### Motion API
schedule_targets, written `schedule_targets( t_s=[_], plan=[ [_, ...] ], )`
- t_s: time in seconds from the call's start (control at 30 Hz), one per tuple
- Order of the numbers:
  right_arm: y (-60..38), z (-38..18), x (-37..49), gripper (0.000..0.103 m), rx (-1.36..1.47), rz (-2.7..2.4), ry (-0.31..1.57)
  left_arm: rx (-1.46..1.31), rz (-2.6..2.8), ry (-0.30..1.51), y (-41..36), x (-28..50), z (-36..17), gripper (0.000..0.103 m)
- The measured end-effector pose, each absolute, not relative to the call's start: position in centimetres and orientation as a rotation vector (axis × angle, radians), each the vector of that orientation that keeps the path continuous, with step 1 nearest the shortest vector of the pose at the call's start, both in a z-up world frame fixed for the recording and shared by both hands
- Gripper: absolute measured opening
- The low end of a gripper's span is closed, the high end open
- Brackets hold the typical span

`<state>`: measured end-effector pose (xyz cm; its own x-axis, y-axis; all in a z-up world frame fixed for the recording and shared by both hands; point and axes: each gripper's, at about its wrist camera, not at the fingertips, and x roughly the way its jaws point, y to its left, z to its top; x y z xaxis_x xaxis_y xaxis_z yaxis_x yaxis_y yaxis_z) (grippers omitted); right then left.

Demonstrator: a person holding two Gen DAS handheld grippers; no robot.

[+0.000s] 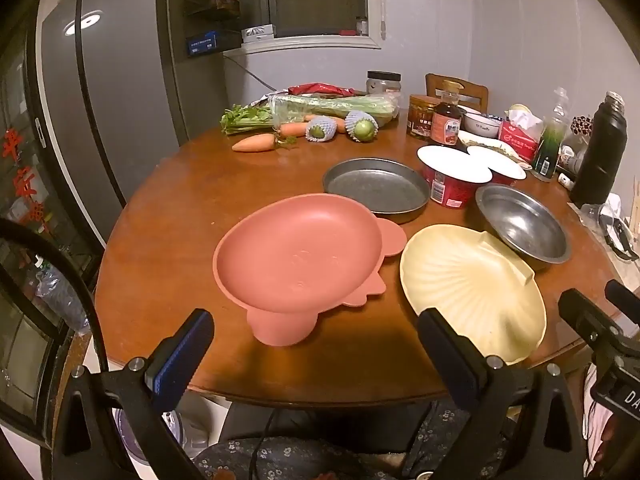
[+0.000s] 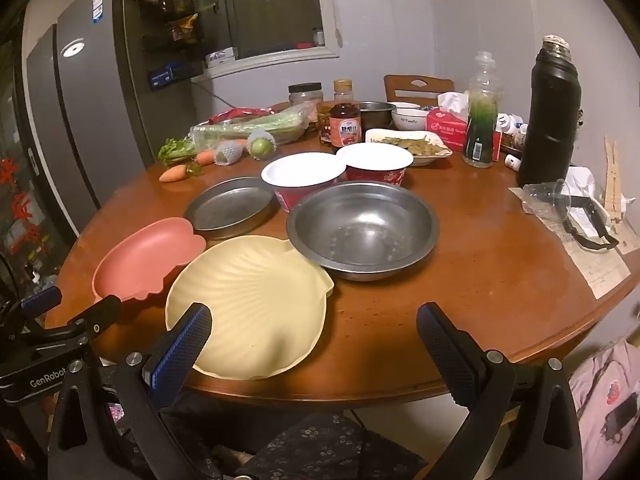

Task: Organize plates and bowls

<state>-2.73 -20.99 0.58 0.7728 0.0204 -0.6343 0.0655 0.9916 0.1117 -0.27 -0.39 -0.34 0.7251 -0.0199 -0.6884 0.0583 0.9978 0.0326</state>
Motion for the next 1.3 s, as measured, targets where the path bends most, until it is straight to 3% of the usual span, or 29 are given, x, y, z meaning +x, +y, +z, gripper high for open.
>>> schedule_targets(
  t_s=[1.3],
  plan=[
    [-21.50,0.37,-2.57,0.103,0.139,-0.031,0.702,0.028,-0.065,0.749,0.04,-0.38,0.15,0.102]
  ],
)
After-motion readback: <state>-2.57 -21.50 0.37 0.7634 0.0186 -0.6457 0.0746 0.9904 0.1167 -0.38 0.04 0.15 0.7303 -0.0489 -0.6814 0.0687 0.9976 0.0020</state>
